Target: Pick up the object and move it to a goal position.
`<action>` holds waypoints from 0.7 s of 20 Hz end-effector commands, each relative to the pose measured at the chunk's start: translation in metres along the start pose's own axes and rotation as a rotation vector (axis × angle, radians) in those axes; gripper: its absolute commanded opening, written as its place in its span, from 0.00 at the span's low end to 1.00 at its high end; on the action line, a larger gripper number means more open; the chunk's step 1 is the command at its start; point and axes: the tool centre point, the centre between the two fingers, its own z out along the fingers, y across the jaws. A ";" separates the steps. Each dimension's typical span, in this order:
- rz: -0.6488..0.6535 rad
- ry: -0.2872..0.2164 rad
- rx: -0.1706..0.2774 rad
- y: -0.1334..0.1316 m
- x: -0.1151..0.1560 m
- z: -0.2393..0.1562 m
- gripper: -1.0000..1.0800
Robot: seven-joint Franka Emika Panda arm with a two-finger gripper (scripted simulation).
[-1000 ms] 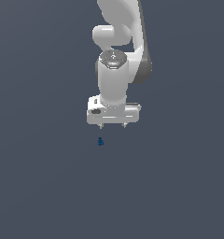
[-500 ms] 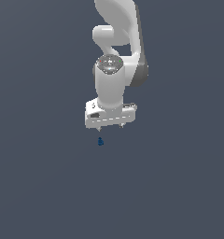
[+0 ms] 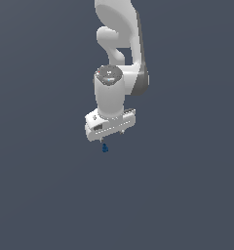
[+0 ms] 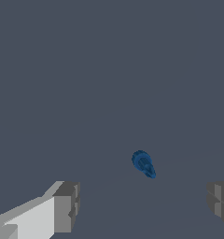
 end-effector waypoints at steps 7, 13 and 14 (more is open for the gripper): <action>-0.214 -0.002 0.001 0.011 -0.007 0.018 0.96; -0.364 -0.002 0.003 0.019 -0.013 0.031 0.96; -0.389 -0.002 0.003 0.020 -0.014 0.033 0.96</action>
